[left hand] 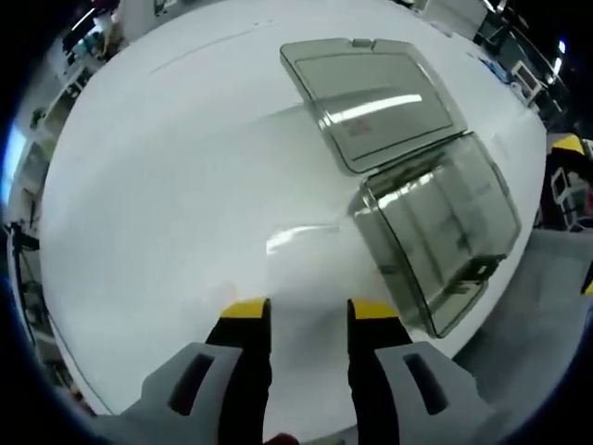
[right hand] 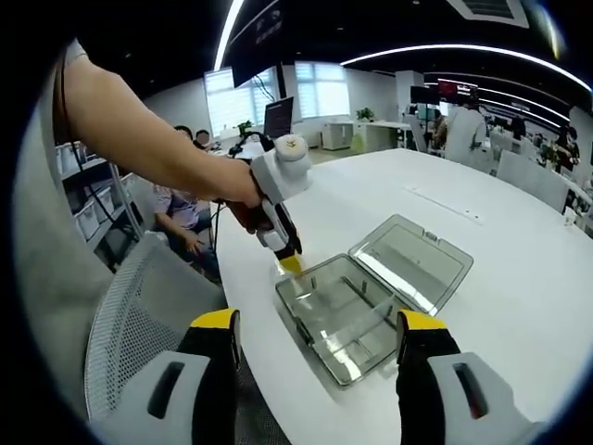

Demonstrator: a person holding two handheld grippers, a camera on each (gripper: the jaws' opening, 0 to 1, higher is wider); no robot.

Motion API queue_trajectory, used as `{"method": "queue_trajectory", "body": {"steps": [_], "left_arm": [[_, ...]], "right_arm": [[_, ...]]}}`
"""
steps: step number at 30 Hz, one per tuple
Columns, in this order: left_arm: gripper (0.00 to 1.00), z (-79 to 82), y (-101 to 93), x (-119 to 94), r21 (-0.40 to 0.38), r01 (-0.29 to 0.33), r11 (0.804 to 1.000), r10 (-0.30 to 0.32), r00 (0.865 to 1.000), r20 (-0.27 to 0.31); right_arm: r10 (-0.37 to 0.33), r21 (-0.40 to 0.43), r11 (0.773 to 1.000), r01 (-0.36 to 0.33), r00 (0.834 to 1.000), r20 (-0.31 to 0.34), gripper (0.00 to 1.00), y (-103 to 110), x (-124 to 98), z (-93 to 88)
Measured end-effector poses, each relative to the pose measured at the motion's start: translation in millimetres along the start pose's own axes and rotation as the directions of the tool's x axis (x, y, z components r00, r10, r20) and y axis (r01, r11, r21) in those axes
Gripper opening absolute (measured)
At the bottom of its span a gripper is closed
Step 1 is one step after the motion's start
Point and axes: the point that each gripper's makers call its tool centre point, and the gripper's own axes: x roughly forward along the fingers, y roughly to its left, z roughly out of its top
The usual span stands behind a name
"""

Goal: Insert the divider into the dual guide fixture by aligning both edges with the guide slots and pushing it downward to the bottom, including one-sided entry, uneven engagement, binding, and posture correction.

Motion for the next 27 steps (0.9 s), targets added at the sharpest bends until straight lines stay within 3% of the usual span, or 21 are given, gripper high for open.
{"method": "queue_trajectory", "body": {"steps": [15,27], "left_arm": [[0.28,-5.8,-6.6,-24,-0.097,0.115,0.989,-0.104,0.988,0.114],[0.28,-4.1,-18.1,-42,-0.151,0.227,0.962,-0.189,0.954,0.232]], "right_arm": [[0.027,-0.028,0.999,-0.027,1.000,-0.012,0.66,-7,-6,5.1],[0.080,-0.064,0.995,-0.082,0.996,-0.035,0.66,-10,-10,15.3]]}}
